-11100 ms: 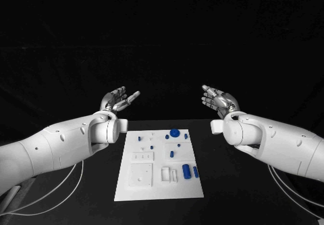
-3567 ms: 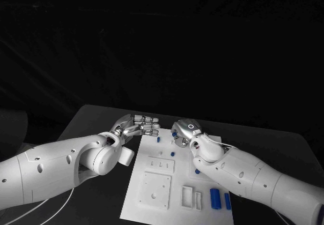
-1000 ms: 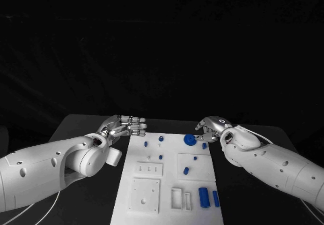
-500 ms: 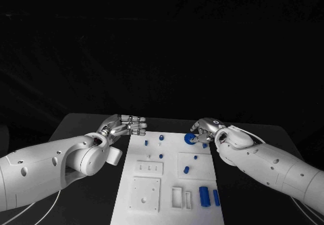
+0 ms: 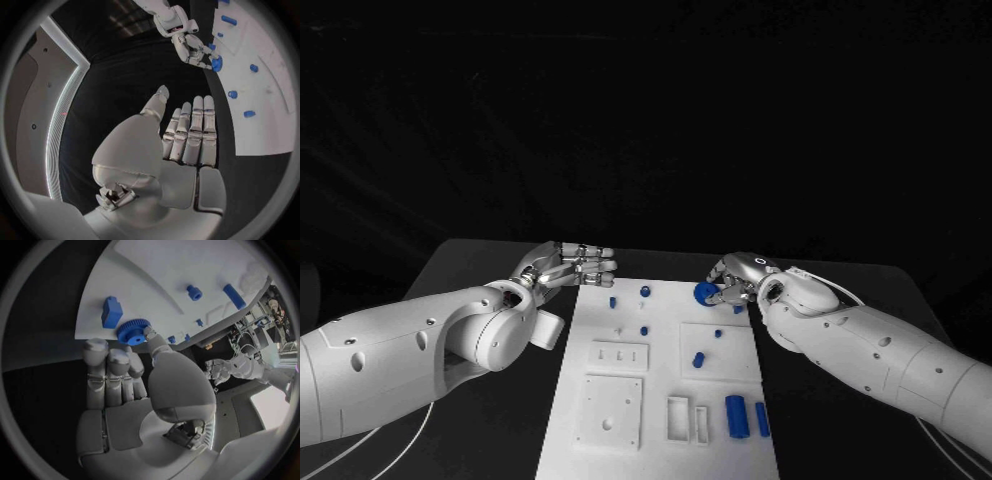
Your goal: Assemble the parts on the task board
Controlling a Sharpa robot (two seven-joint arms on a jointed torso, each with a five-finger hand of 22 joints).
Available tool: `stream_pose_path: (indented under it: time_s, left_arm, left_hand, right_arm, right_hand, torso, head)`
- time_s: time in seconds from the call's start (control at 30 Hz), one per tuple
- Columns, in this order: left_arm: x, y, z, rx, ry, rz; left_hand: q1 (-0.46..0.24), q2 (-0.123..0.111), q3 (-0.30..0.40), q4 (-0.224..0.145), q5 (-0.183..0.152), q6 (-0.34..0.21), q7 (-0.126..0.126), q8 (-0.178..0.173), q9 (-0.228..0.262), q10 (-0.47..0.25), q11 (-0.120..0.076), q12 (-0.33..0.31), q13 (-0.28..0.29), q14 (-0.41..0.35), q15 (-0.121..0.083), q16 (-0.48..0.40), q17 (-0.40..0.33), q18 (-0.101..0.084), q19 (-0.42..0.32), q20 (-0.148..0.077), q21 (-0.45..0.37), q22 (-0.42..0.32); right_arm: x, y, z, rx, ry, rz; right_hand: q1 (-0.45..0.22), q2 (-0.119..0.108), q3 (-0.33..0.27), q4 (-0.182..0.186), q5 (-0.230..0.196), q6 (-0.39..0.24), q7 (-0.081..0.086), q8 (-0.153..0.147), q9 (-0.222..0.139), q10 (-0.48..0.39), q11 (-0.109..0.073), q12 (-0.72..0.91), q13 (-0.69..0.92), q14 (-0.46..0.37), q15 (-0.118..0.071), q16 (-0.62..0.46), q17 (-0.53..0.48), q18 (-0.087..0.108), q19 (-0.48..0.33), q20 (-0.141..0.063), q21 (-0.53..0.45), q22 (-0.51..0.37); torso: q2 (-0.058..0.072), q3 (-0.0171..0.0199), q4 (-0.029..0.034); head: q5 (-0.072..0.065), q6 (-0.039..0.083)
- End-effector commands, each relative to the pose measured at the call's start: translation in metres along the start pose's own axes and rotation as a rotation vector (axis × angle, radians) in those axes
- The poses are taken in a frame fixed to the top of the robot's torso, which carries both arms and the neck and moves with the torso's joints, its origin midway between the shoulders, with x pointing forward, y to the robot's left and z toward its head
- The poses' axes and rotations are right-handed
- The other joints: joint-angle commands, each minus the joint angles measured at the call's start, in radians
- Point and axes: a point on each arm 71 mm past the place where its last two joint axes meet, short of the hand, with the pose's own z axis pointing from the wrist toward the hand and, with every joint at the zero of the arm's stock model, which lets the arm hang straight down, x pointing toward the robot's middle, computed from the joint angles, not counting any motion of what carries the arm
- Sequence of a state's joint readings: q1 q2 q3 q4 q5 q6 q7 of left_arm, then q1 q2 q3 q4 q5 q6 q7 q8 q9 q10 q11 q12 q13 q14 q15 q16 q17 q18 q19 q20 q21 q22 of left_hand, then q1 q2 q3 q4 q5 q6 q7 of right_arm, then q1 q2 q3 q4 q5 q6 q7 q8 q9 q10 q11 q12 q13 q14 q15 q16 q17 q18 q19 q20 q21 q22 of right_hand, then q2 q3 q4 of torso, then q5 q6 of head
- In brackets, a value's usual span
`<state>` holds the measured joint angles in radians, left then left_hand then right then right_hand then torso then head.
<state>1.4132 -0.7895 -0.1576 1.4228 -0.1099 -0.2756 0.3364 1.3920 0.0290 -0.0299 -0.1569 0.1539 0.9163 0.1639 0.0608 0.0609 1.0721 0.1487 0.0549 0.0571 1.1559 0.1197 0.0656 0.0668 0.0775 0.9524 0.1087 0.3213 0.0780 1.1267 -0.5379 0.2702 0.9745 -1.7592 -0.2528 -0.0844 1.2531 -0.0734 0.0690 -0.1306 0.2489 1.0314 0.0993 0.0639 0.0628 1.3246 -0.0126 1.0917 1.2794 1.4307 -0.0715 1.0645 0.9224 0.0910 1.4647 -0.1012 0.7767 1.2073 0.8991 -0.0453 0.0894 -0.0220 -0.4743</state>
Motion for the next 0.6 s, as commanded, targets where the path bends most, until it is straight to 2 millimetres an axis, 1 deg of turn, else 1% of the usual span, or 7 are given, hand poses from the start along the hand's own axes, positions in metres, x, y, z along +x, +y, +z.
stream_pose_path:
  time_s: [0.03,0.1,0.23,0.33,0.43,0.6]
  left_arm:
    - [0.003,-0.001,0.001,0.011,0.017,-0.005]
    - [0.003,-0.001,0.000,0.010,0.017,-0.006]
    - [0.003,-0.001,0.000,0.010,0.018,-0.006]
    - [0.003,-0.001,0.000,0.009,0.019,-0.006]
    - [0.003,-0.001,0.000,0.008,0.019,-0.006]
    - [0.004,-0.001,0.000,0.007,0.021,-0.007]
  left_hand:
    - [0.001,-0.004,0.000,0.001,-0.007,-0.002,0.002,0.000,-0.001,-0.007,-0.001,0.004,0.001,0.005,0.003,-0.002,0.000,0.006,0.005,0.000,-0.004,-0.001]
    - [0.001,-0.004,0.000,0.001,-0.007,-0.002,0.002,0.000,-0.001,-0.007,-0.001,0.004,0.001,0.005,0.003,-0.002,0.000,0.006,0.005,0.000,-0.004,-0.001]
    - [0.001,-0.004,0.000,0.001,-0.007,-0.002,0.002,0.000,-0.001,-0.007,-0.001,0.004,0.001,0.005,0.003,-0.002,0.000,0.006,0.005,0.000,-0.004,-0.001]
    - [0.001,-0.004,0.000,0.002,-0.006,-0.004,0.002,0.000,-0.001,-0.007,-0.001,0.004,0.001,0.005,0.003,-0.002,0.000,0.006,0.005,0.000,-0.004,-0.001]
    - [0.001,-0.004,0.000,0.002,-0.006,-0.004,0.002,0.000,-0.001,-0.007,-0.001,0.004,0.001,0.005,0.003,-0.002,0.000,0.006,0.005,0.000,-0.004,-0.001]
    - [0.001,-0.004,0.000,0.002,-0.006,-0.004,0.002,0.000,-0.001,-0.007,-0.001,0.004,0.001,0.005,0.003,-0.002,0.000,0.006,0.005,0.000,-0.004,-0.001]
  right_arm:
    - [0.003,0.001,0.001,-0.009,0.027,0.006]
    - [0.004,0.001,0.001,-0.009,0.032,0.007]
    - [0.007,0.001,0.001,-0.008,0.047,0.008]
    - [0.009,0.000,0.001,-0.006,0.065,0.007]
    - [0.012,0.000,0.001,-0.003,0.084,0.008]
    - [0.015,-0.001,0.000,-0.001,0.113,0.010]
  right_hand:
    - [-0.005,0.011,0.009,-0.010,0.007,0.007,0.000,-0.001,0.000,0.002,0.006,0.006,0.001,0.008,0.001,-0.003,0.002,0.004,0.042,0.009,-0.010,0.006]
    - [-0.014,0.019,0.016,-0.022,0.008,0.015,-0.002,-0.002,0.000,0.003,0.004,0.007,0.002,0.008,0.000,-0.004,0.005,0.003,0.045,0.008,-0.016,0.016]
    - [-0.020,0.023,0.026,-0.032,0.009,0.023,-0.002,-0.002,0.000,0.003,0.004,0.009,0.003,0.009,0.000,-0.004,0.006,0.002,0.046,0.008,-0.019,0.023]
    - [-0.029,0.031,0.041,-0.039,0.016,0.032,-0.003,-0.002,0.000,0.003,0.004,0.011,0.004,0.009,0.000,-0.003,0.008,0.002,0.047,0.008,-0.023,0.030]
    - [-0.038,0.032,0.065,-0.044,0.020,0.040,-0.004,-0.002,0.000,0.004,0.005,0.013,0.005,0.010,0.001,-0.002,0.010,0.001,0.049,0.009,-0.024,0.038]
    - [-0.043,0.029,0.075,-0.048,0.030,0.042,-0.004,-0.002,0.000,0.004,0.005,0.016,0.007,0.010,0.001,0.000,0.014,0.001,0.049,0.009,-0.024,0.044]
  torso:
    - [-0.001,0.0003,0.0000]
    - [-0.001,0.0004,0.0003]
    - [-0.001,0.0013,0.0002]
    - [-0.002,0.0013,-0.0005]
    - [-0.001,0.0010,-0.0006]
    - [-0.001,0.0018,-0.0013]
  head:
    - [0.001,-0.002]
    - [0.003,-0.004]
    - [0.005,-0.005]
    - [0.005,-0.007]
    - [0.005,-0.007]
    - [0.006,-0.009]
